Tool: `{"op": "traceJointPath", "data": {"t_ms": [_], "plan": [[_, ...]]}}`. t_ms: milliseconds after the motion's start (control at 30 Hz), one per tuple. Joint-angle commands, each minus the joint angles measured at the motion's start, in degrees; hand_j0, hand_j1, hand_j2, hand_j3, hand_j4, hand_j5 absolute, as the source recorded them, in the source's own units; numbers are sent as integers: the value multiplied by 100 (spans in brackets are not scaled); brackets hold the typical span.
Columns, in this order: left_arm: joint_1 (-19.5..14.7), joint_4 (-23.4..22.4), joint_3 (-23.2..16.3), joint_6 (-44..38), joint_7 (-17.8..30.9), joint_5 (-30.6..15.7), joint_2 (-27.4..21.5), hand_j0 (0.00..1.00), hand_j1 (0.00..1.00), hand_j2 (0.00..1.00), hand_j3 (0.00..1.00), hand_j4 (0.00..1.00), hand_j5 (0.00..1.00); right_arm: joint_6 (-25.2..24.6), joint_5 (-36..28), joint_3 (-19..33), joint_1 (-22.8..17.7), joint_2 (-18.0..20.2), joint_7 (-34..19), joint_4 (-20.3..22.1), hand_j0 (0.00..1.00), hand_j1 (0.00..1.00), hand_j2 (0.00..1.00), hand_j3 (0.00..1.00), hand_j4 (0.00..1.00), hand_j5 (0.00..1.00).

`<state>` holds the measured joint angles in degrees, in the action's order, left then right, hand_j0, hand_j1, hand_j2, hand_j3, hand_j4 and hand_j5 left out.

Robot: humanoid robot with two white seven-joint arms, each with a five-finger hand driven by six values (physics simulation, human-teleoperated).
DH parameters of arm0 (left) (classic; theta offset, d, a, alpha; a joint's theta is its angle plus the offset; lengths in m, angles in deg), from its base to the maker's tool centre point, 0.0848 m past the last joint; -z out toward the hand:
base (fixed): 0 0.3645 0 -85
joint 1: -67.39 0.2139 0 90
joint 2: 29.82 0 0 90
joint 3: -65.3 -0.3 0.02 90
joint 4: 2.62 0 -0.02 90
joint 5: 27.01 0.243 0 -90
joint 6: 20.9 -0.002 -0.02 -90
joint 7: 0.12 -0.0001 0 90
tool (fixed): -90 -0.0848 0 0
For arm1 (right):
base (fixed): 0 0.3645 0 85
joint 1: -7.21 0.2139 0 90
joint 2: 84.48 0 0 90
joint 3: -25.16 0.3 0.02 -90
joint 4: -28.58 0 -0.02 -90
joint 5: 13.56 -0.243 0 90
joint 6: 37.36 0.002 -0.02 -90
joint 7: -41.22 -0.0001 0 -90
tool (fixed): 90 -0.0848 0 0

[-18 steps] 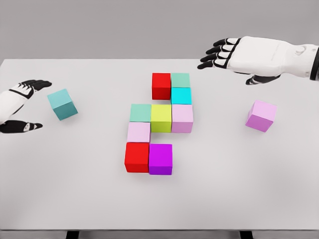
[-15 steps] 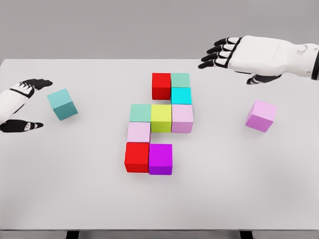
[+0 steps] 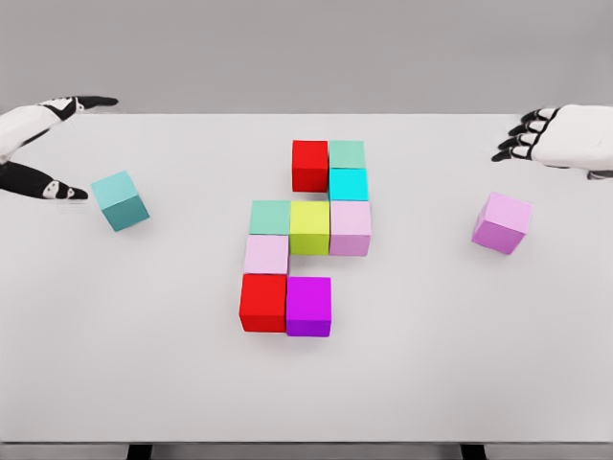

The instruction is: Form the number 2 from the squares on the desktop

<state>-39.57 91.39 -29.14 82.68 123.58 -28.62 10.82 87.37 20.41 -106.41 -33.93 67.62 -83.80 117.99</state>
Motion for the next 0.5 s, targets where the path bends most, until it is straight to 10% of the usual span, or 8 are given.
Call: {"op": "traceJointPath", "data": {"t_ms": [0,133,467], "plan": [[0,328,-57,-2217,131,-147,-38,100,100,100,100,100,100,27,276,-140,0,-5,2,-47,100,100,100,100,100,100],[-123,548,-215,-4858,131,47,-38,100,100,100,100,100,100,27,294,-510,0,-58,2,-38,100,100,100,100,100,100],[-1880,592,-2701,-4858,131,504,24,100,100,100,100,100,100,27,637,-835,0,-453,2,-293,100,100,100,100,100,100]]}}
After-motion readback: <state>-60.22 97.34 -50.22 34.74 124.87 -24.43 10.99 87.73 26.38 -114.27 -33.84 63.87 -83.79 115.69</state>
